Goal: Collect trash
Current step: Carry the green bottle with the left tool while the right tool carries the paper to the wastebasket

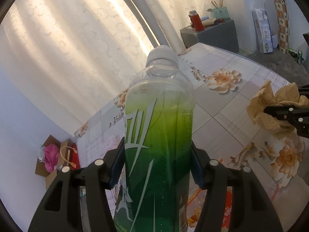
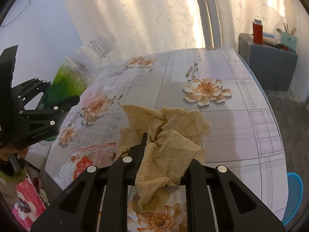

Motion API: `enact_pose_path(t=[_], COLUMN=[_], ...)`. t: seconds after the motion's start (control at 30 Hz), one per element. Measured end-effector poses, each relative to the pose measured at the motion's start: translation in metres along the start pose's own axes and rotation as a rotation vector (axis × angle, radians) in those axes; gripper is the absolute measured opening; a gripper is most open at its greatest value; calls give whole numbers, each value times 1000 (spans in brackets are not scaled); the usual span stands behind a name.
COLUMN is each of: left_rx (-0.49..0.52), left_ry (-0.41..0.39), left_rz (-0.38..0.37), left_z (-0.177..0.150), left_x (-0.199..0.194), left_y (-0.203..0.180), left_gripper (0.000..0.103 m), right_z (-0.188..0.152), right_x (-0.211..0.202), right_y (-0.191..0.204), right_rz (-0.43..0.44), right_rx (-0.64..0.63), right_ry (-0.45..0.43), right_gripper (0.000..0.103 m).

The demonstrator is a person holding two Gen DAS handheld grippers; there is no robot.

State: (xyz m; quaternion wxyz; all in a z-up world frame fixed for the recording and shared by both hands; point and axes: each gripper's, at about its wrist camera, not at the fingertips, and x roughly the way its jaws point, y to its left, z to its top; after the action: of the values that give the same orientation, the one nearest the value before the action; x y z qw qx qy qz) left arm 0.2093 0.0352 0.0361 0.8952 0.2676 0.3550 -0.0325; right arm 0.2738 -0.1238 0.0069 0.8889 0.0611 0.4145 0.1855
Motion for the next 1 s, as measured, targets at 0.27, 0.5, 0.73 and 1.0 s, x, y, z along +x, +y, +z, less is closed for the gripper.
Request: enact_pose_path(t=[0.27,0.5,0.73,1.0], left_rx=[-5,-17,-26,-37], left_ry=[-46,-87,-125,-163], left_rz=[24,35,43,34], left_z=[-2,-3,-9,-14], left_x=[-31,-57,-79,-104], left_y=[3,7,4,1], left_gripper=[58,58,58,58], right_z=[1,5,2,-5], right_x=[-18,-38,-55,-74], right_y=[3,9,17,19], right_rz=[0,-10,-13,-21], right_rx=[-9,-30,-41,-35], right_ry=[-19,-53,-78,-107], right_gripper=[14,14,14,14])
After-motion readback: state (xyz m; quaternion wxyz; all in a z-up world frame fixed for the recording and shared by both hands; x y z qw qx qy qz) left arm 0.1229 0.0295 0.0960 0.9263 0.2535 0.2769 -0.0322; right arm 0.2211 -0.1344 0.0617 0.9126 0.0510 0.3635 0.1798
